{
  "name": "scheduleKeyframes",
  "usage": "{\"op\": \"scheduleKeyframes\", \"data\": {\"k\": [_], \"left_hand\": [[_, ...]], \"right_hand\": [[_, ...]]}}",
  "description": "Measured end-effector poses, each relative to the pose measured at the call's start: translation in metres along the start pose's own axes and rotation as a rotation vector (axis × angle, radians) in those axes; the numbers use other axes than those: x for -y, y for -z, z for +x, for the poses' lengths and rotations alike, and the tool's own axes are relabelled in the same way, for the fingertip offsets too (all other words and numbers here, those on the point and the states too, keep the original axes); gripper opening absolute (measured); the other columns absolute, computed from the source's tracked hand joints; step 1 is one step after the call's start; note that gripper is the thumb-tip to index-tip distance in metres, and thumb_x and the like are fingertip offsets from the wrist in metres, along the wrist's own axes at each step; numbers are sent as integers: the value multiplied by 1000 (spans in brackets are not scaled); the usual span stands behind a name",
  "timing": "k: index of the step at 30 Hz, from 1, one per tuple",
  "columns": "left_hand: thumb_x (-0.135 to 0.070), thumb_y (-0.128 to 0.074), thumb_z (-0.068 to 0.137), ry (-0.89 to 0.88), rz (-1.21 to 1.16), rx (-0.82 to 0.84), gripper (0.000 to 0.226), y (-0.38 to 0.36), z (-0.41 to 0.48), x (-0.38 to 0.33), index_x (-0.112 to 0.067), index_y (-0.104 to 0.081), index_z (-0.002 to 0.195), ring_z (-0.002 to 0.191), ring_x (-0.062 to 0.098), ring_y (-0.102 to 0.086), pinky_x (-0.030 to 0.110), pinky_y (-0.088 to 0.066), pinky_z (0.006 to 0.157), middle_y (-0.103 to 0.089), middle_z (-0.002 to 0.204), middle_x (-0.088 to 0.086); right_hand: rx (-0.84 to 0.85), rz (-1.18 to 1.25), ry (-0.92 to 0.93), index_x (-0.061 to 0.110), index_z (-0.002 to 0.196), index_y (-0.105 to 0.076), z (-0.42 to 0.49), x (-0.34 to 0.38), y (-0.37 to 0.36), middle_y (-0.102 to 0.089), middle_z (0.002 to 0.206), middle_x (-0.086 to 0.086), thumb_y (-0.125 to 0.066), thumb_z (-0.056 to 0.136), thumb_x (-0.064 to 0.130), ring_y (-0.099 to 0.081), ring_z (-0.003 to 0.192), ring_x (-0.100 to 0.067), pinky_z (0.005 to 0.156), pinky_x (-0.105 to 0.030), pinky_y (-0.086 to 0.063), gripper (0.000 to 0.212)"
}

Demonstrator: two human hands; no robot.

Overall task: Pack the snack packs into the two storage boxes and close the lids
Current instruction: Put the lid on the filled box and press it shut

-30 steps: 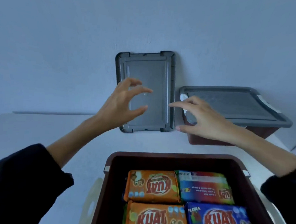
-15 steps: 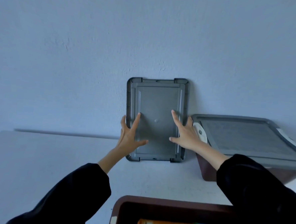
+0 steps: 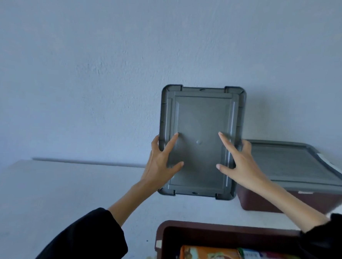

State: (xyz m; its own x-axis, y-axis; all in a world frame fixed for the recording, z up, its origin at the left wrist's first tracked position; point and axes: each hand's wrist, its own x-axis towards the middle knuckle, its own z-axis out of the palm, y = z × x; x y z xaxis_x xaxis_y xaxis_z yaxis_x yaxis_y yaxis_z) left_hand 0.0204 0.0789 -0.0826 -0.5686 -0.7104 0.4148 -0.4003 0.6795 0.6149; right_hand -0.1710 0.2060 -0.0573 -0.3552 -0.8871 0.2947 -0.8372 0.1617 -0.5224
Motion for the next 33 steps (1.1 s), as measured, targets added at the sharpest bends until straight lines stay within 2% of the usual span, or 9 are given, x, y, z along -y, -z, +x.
{"op": "scheduleKeyframes", "data": {"k": [5,8,10,13,15,21,25,30,33], "left_hand": [[-37,-63,84,-149,-72,-70,87,12,-14,-34,-49,4,138,130,27,-36,37,-40,101,-8,151,6],[-46,-56,80,-184,-129,-83,93,19,-26,-56,-36,10,144,95,-5,-43,8,-41,83,-19,143,5],[-45,-53,82,-175,-184,-81,94,20,-39,-75,-31,16,145,94,-13,-35,-3,-29,84,-15,147,4],[-49,-45,87,-97,-327,-83,87,20,-59,-100,-31,18,145,131,1,-14,25,-13,106,3,157,-2],[-50,-35,94,-6,-413,-91,74,17,-72,-111,-33,14,145,144,11,1,38,-3,114,8,157,-8],[-37,-9,100,111,-679,-208,48,8,-124,-134,-25,-17,146,141,8,-19,26,-15,114,-21,154,-3],[-39,-4,101,167,-739,-194,45,7,-166,-147,-36,-47,109,94,-10,-60,4,-45,79,-57,108,-14],[-78,-28,78,135,-628,-35,73,10,-221,-121,-32,-50,129,131,27,-42,52,-26,112,-52,136,1],[-69,-30,83,45,-391,-19,70,16,-236,-118,-26,-44,136,132,24,-41,50,-24,114,-45,143,2]], "right_hand": [[55,39,20,60,133,15,-38,-2,27,-9,152,-10,-66,82,33,-31,123,-26,92,-29,-33,99],[43,76,59,62,130,20,-61,-1,48,-4,155,5,-66,81,35,-25,131,-33,101,-51,-39,103],[2,113,97,60,131,20,-77,-1,62,7,148,26,-65,81,35,-10,140,-16,107,-57,-32,102],[-41,207,135,60,130,21,-103,-3,79,19,130,50,-60,76,48,-6,142,-11,112,-56,-25,98],[-50,308,147,64,124,24,-121,-4,83,27,133,46,-57,78,59,-1,145,-13,116,-53,-16,94],[-58,781,88,74,117,8,-172,-12,83,10,157,6,-43,48,93,-16,143,-16,114,-41,-19,88],[13,965,73,38,140,-29,-204,-26,81,-47,141,-2,-49,48,90,-38,135,-19,112,-42,-28,108],[131,1036,94,45,128,-42,-241,-19,73,-53,133,9,-55,54,84,-51,120,3,94,-25,-40,85],[132,988,102,47,132,-40,-253,-17,72,-39,146,8,-52,67,78,-35,135,-4,114,-40,-26,74]]}}
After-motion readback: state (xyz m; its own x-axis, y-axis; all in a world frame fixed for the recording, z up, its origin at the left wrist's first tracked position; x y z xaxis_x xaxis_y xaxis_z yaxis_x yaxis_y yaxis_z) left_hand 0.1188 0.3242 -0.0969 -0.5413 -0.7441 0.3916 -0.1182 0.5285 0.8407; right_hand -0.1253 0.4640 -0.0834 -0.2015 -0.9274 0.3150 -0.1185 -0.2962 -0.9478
